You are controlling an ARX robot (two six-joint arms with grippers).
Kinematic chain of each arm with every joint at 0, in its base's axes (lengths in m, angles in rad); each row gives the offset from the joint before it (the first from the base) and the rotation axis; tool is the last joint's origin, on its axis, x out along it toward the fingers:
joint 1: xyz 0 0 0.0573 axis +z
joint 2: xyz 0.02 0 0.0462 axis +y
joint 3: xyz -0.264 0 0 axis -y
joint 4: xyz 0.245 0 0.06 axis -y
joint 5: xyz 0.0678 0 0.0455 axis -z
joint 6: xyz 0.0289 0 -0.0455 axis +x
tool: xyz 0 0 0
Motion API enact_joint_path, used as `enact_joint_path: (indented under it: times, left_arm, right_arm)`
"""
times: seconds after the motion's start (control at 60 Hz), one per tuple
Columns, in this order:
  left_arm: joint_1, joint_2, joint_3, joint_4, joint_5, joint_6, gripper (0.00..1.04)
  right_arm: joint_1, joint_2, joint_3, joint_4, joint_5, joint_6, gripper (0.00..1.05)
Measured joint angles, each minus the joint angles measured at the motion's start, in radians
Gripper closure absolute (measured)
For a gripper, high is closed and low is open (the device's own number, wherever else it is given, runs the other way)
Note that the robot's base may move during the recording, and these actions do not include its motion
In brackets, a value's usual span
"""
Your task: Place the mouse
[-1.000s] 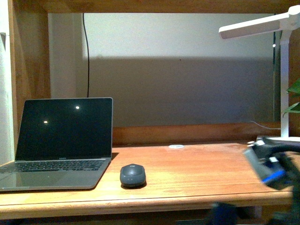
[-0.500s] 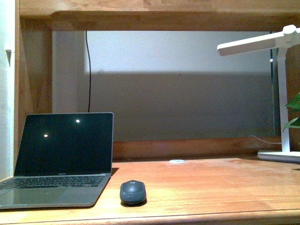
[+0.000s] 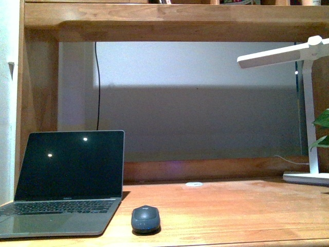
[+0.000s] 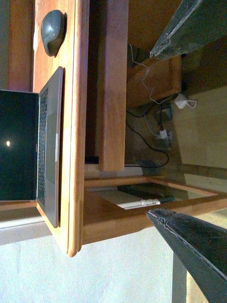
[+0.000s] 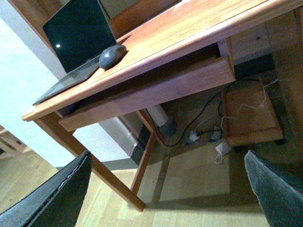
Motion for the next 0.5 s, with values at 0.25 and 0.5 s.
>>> enact_joint_path:
  times: [0.25,0.5]
  left_arm:
    - [0.001,0.0,0.0,0.0,0.0,0.0,0.08]
    - [0.001,0.0,0.0,0.0,0.0,0.0,0.08]
  right_arm:
    - [0.206,-0.114,-0.011,-0.045,0.727,-0.386,0.48]
    - [0.212,-0.115,-0.011,-0.045,0.729,-0.444,0.94]
